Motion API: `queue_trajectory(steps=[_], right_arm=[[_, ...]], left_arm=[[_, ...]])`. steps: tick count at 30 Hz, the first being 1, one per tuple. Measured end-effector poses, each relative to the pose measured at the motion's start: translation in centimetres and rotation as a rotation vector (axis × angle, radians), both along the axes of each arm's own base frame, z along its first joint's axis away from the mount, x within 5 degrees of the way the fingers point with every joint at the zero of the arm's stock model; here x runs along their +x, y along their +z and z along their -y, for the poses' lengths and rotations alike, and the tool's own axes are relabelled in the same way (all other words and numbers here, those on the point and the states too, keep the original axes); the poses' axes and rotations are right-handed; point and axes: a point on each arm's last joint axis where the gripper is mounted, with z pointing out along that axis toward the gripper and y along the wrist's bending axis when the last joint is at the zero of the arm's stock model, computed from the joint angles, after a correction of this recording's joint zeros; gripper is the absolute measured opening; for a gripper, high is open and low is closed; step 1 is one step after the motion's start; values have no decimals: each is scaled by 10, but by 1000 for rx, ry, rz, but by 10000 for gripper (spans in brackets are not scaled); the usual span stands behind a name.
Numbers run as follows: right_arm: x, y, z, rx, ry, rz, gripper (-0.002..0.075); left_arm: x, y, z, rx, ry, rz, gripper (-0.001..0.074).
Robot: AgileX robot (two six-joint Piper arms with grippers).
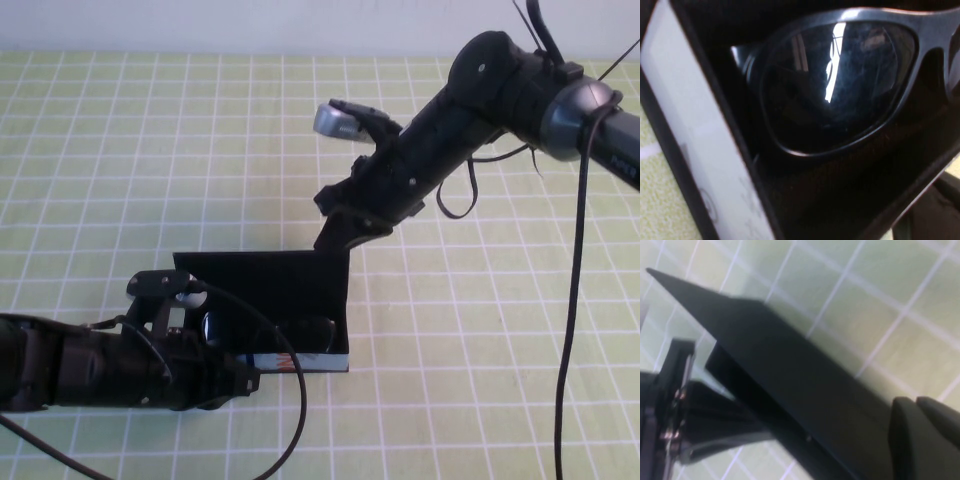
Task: Return glasses to glasses case
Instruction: Close the glasses case
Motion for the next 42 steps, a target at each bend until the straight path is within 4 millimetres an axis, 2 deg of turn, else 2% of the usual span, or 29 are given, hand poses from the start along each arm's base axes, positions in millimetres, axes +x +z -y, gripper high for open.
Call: queue_trajectory(steps=[6, 14, 20, 26, 32, 42], right_arm=[[-18, -3, -9, -10, 50, -19, -11], [-37, 6, -16, -6, 96, -14, -11], [-47, -8, -16, -29, 108, -62, -11], [-51, -18, -14, -51, 109, -98, -11], [-51, -18, -13, -53, 110, -97, -11], [-50, -34, -17, -70, 116, -128, -11]], left_arm=[[0, 0, 0, 0, 0, 0, -2], [0, 0, 0, 0, 0, 0, -2], [-2, 1, 1, -25, 5, -30, -2], [-11, 4, 4, -54, -61, -104, -2], [-22, 34, 1, -68, -81, -28, -2], [-56, 113, -17, -74, -76, 259, -2]])
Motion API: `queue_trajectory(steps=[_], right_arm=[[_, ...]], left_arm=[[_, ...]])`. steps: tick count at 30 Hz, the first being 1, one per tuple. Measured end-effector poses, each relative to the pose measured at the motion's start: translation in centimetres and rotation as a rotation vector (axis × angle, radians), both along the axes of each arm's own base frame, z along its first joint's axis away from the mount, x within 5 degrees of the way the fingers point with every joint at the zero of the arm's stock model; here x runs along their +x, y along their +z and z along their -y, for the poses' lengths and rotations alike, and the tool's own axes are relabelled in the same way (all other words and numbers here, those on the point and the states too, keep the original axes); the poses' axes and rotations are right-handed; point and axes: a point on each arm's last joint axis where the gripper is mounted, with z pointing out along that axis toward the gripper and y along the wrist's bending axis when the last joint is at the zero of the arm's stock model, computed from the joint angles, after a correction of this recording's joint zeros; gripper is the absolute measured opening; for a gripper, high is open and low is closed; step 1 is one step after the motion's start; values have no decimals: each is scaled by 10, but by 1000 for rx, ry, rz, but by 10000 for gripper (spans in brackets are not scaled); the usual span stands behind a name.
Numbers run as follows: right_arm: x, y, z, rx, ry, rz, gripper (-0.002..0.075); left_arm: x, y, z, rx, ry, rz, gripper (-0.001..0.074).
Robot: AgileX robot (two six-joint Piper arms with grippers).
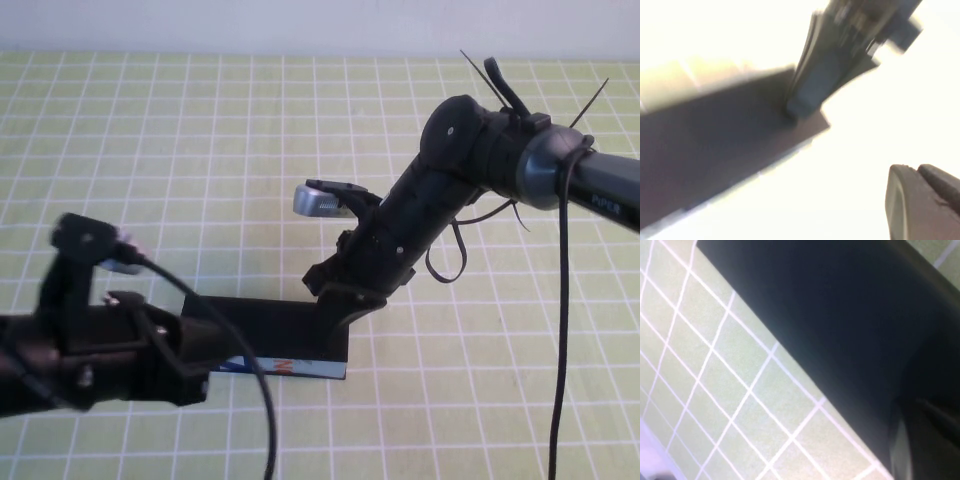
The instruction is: Return glasses to glasses case
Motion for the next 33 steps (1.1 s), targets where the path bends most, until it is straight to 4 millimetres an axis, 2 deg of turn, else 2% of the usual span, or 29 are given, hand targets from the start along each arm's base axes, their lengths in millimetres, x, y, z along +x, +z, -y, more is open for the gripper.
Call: queue_trajectory(steps=[5, 8, 11, 14, 16, 19, 23, 25, 28, 33], right_arm=[[-4, 2, -5, 4, 12, 4, -11], [-6, 15, -4, 16, 15, 33, -11], [-13, 44, 1, 42, 17, 94, -11], [-26, 89, 9, 82, 18, 197, -11], [-40, 121, 19, 96, 10, 273, -11], [-66, 158, 38, 89, -18, 365, -11], [-105, 193, 68, 91, -98, 493, -11], [-126, 203, 83, 98, -150, 544, -11], [-155, 209, 104, 102, -211, 593, -11], [-196, 207, 133, 104, -289, 645, -11]], left_arm=[[-28, 31, -18, -15, 76, 230, -2], [-49, 40, -34, -15, 168, 384, -2], [-73, 41, -53, -31, 289, 524, -2], [-98, 35, -71, -62, 399, 661, -2], [-111, 25, -81, -75, 459, 733, -2], [-124, 4, -91, -89, 516, 794, -2], [-129, -24, -96, -89, 559, 808, -2], [-128, -34, -97, -75, 569, 790, -2], [-127, -36, -98, -71, 578, 788, -2], [-126, -35, -102, -66, 626, 797, -2]])
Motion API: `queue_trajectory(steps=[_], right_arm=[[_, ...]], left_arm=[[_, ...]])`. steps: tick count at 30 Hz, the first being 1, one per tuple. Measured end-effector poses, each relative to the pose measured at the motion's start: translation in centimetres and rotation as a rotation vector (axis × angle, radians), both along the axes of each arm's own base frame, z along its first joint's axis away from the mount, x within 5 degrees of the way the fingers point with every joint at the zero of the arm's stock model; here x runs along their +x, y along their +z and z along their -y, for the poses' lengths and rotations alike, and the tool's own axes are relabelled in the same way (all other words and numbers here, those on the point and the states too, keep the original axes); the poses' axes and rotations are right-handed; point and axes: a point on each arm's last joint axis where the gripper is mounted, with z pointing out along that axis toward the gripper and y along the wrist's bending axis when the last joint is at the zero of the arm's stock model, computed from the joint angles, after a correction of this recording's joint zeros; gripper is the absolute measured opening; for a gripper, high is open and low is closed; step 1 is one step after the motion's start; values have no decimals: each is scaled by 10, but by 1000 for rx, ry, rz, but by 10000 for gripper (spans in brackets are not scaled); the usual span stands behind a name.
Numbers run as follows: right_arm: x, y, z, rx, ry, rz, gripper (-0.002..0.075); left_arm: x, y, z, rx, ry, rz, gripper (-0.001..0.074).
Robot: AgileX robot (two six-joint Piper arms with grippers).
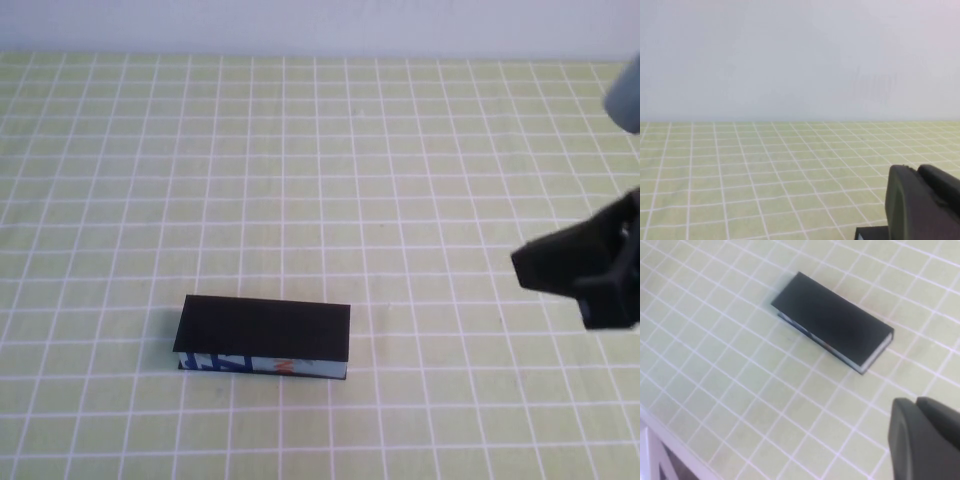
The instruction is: Return glasses to glasses case
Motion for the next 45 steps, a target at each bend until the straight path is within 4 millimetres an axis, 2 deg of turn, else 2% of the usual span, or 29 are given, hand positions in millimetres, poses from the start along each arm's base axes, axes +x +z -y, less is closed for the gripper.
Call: queue_trajectory(steps=[7, 11, 18, 22, 28, 31, 35, 38, 40, 45], right_arm=[[-41, -30, 28, 62, -79, 61, -11], [-60, -48, 44, 113, -146, 173, -11], [-89, -92, 65, 81, -160, 211, -11], [-92, -108, 71, 22, -164, 231, -11], [-82, -126, 71, 41, -229, 295, -11], [-75, -143, 78, 79, -359, 318, -11], [-69, -173, 100, 142, -645, 380, -11], [-74, -189, 115, 170, -823, 479, -11], [-80, -198, 121, 175, -883, 534, -11], [-94, -209, 122, 165, -868, 655, -11]], left_arm=[[0, 0, -2, -13, 17, 3, -2], [0, 0, -2, -13, 17, 3, -2], [0, 0, -2, -13, 17, 3, -2], [0, 0, -2, -13, 17, 3, -2], [0, 0, -2, -13, 17, 2, -2], [0, 1, -2, -13, 18, 3, -2], [0, 1, -2, -14, 24, 4, -2], [0, 1, -2, -15, 26, 4, -2], [0, 1, -2, -15, 26, 4, -2], [0, 1, -2, -15, 26, 4, -2]])
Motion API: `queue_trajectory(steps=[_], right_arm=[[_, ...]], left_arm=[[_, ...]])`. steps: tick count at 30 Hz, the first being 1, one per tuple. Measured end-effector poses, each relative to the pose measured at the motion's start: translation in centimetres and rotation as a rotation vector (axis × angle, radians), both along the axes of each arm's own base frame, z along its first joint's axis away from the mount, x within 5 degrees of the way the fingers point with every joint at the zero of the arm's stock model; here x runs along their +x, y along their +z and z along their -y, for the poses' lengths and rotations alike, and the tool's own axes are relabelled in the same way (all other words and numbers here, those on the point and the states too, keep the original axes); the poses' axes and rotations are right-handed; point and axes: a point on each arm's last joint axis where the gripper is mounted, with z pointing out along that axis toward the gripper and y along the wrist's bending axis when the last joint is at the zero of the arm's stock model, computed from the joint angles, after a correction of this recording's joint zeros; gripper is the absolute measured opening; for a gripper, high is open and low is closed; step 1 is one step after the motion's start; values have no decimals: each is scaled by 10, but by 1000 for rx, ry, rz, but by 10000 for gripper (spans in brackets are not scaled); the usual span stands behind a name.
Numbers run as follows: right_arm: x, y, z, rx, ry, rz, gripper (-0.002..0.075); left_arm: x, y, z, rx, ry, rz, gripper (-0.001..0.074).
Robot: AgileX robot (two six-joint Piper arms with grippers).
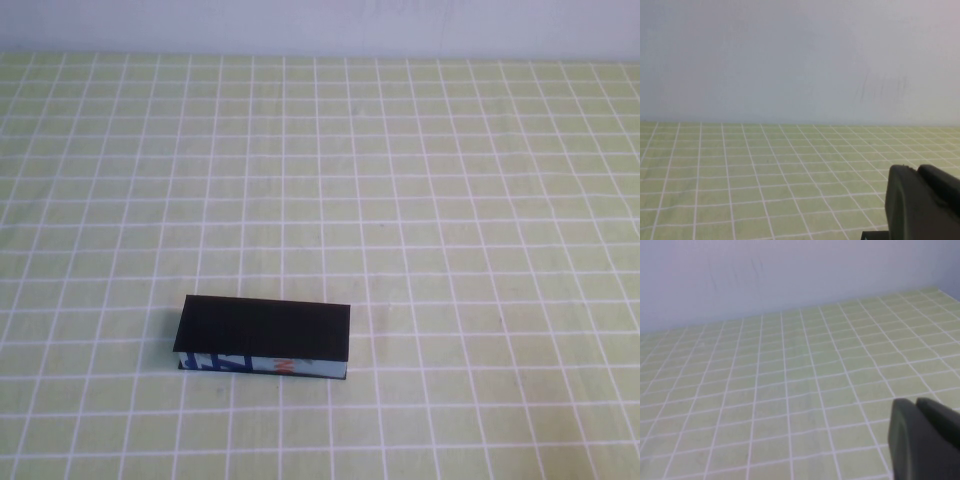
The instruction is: Return glasses to glasses case
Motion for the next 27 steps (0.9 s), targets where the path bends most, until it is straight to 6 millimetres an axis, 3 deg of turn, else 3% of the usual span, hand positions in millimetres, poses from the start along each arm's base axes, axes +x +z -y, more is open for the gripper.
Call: queue_trajectory(steps=[9, 27], right_arm=[[-7, -20, -4, -20, 46, -196, -11], [-7, -20, -4, -20, 46, -199, -11]], left_arm=[[0, 0, 0, -2, 0, -1, -2], [0, 0, -1, -3, 10, 1, -2]])
